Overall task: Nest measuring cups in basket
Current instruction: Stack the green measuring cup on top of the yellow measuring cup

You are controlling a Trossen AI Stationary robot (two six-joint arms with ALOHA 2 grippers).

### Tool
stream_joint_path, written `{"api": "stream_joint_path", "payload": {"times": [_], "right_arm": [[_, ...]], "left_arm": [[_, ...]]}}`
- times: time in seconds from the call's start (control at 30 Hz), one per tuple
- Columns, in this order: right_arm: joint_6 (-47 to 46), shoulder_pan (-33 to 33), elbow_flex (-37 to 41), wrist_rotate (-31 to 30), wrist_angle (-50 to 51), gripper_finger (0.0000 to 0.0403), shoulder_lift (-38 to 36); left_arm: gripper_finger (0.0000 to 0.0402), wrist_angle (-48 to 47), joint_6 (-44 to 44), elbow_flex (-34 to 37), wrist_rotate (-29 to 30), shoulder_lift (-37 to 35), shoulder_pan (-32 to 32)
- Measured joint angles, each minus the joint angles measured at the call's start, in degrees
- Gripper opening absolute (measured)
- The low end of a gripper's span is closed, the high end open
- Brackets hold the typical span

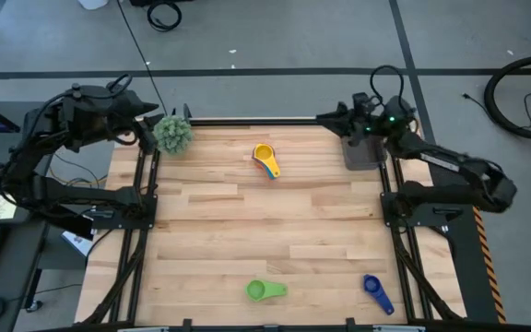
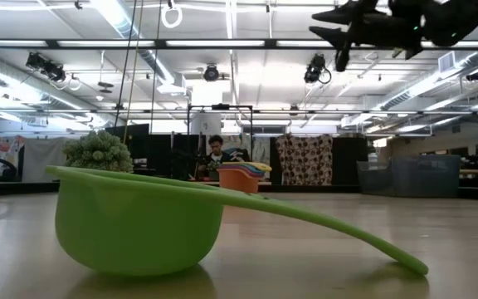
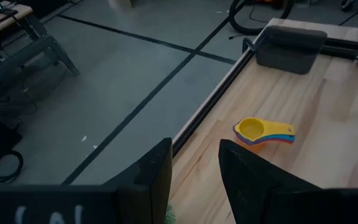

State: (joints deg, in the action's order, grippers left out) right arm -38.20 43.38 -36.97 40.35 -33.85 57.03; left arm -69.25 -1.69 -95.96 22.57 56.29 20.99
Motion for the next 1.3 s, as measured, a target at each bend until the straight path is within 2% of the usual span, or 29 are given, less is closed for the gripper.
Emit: {"api": "stream_joint_path", "payload": {"times": [0.17, 0.3, 0.5, 0.63, 0.9, 1.07, 1.3], "right_arm": [[6.2, 2.01, -2.11, -0.84, 17.69, 0.0114, -7.52], [12.69, 2.02, -6.97, -3.58, 33.13, 0.0114, -11.21], [22.23, -1.44, -19.8, -13.12, 63.64, 0.0114, -12.85], [24.69, -5.74, -28.37, -19.87, 78.21, 0.0114, -12.67], [23.91, -15.24, -38.46, -27.8, 90.04, 0.0114, -12.48], [22.76, -17.94, -40.14, -28.73, 91.35, 0.0114, -12.46], [23.29, -18.7, -40.17, -28.49, 93.55, 0.0114, -12.41]], "left_arm": [[0.0137, 0.0, 0.07, 0.0, 0.02, 2.77, 0.0], [0.0137, -0.16, 0.28, 0.0, -1.12, 5.34, -0.02], [0.0137, -1.38, 2.78, 0.02, -11.53, 7.77, -0.02], [0.0137, -3.57, 4.07, 0.04, -17.16, 9.18, -0.02], [0.0137, -6.92, 8.73, 0.04, -27.44, 11.71, -0.95], [0.0137, -6.84, 8.76, 0.02, -33.48, 13.14, -4.84], [0.0137, -4.74, 14.06, 0.02, -34.51, 16.56, -13.0]]}}
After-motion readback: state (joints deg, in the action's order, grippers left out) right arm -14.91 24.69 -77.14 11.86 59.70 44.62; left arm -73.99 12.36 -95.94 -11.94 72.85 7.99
